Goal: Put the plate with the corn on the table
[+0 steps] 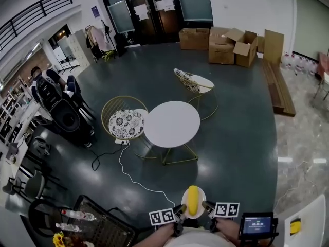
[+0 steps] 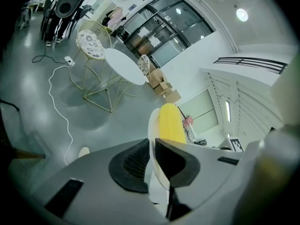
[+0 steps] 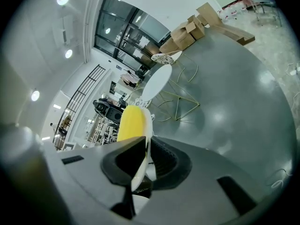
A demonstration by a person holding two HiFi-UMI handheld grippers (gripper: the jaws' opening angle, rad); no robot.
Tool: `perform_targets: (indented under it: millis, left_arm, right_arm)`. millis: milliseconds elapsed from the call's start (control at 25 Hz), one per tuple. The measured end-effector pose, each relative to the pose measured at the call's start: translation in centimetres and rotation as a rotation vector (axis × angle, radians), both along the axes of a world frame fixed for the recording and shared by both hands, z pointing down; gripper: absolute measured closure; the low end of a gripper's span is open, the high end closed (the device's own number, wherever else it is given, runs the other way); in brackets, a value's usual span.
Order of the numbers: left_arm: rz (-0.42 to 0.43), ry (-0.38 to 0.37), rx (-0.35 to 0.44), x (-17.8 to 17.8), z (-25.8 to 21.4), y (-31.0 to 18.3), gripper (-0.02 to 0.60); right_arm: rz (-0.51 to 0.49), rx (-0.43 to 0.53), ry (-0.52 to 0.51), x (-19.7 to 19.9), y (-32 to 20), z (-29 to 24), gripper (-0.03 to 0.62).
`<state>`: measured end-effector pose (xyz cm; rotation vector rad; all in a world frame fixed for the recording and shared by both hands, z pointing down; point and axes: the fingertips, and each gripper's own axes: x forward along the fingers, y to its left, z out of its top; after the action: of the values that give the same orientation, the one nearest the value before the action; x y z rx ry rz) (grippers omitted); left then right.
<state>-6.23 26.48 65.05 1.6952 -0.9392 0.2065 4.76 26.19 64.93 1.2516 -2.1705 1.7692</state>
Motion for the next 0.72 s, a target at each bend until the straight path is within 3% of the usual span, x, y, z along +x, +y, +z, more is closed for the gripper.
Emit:
perform_targets:
  millis: [480, 720]
  left_arm:
    - [0.072, 0.04, -0.002, 0.9, -0.5, -9.0, 0.535]
    - [0.09, 0.05, 0.017, -1.2, -1.7, -14.0, 0.535]
  right_arm:
    - [0.057, 0.009, 0.04, 0.8, -8.3, -1.0, 0.551]
    - [0.081, 0.021, 0.044, -1.3, -13.1, -2.2, 0.551]
